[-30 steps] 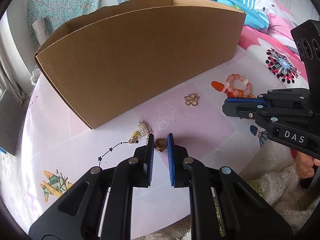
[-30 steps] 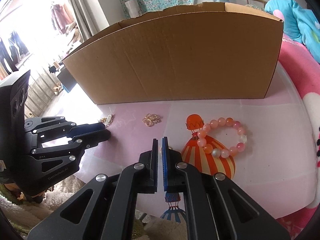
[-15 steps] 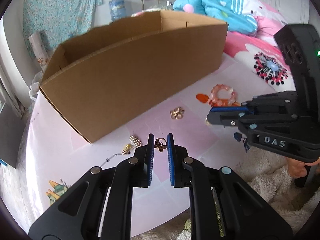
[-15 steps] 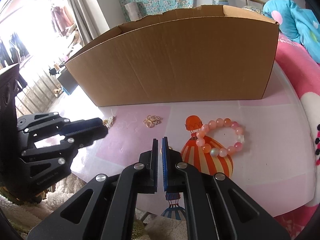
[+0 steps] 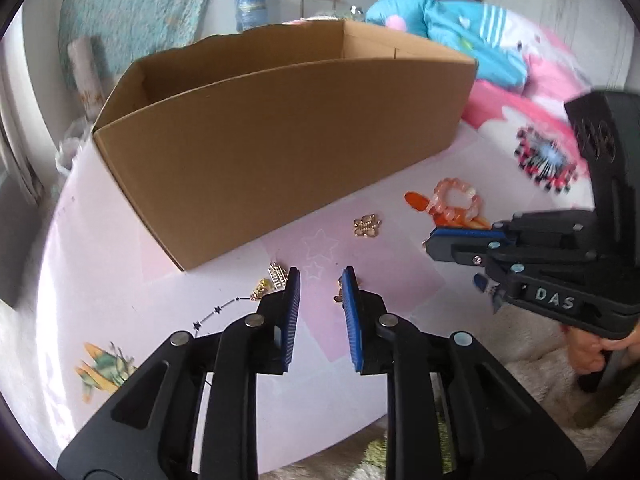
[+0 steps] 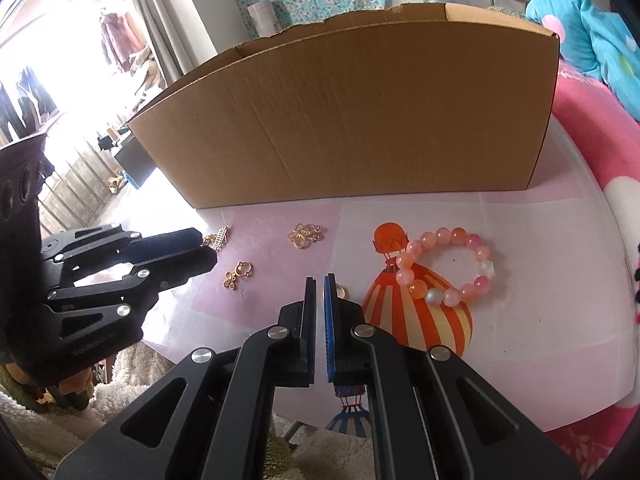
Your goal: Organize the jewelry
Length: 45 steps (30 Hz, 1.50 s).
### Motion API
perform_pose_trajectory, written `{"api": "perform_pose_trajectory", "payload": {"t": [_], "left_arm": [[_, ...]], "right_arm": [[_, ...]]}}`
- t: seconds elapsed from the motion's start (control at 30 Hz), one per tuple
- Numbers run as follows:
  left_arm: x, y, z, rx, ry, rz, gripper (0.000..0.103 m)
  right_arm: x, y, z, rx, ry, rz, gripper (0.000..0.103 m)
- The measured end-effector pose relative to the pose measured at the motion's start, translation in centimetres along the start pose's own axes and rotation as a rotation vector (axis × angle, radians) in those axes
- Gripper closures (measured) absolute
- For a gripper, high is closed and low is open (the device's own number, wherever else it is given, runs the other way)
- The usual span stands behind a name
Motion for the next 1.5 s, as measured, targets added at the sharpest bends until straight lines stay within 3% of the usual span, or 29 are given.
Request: {"api": "perform_pose_trajectory", "payload": {"t": [0.2,0.37,0.53,0.77,0.87,1.0,1.3,1.37,1.43,1.5], "left_arm": [[0.2,-1.4,0.0,-0.054,-0.005,0.064,0.083],[-0.8,-3.0,0.9,-0.098,0.037,0.116,0.083],[-1.9,-1.9,1.2,-0.040,0.073,0.117,0.083],[-1.6,0.8,1.5,0.045,0.066,0.090,0.083],[-1.5,1.1,1.4,0.056,0.072,0.082,0.083],[-0.9,0.2,1.0,0.053,0.053,0.141,0.083],[-2.3,-0.9,0.5,0.028,0.090,0.078,0.083],[-2.5,-0.7,0.4,0.039,0.092,0.074,0.083],[-2.6,-0.6,0.3,0.046,0.101,0.077,0.083],[-2.7,-0.6,0.2,0.047,0.102,0.076,0.083]], "right_arm": [[-0.4,-0.2,0.0,-0.009,0.009,-0.003,0.098],[-0.3,-0.1,-0.1,-0.011,0.002,-0.005,0.098],[-0.2,-0.4,0.0,-0.023,0.005,-0.001,0.098],[-0.5,-0.7,-0.1,-0.029,0.007,-0.005,0.098],[-0.4,-0.6,-0.1,-0.030,0.002,-0.009,0.098],[0.0,-0.8,0.1,-0.030,-0.004,-0.005,0.098],[0.6,-1.3,0.4,-0.042,-0.009,0.012,0.098],[0.7,-1.4,0.5,-0.040,-0.008,0.020,0.096],[0.7,-1.5,0.7,-0.040,-0.008,0.027,0.084],[0.7,-1.5,0.8,-0.039,-0.008,0.030,0.083]]}}
Point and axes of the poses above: each gripper's, at about its wrist camera, not at the fingertips, and x roughly against the way its jaws point, y to its left, z to its underside, the point moved 2 cm from there along -x, roughly the way its jaws point, and after that the axes turned 2 degrees about x, right-handed, at the moved point
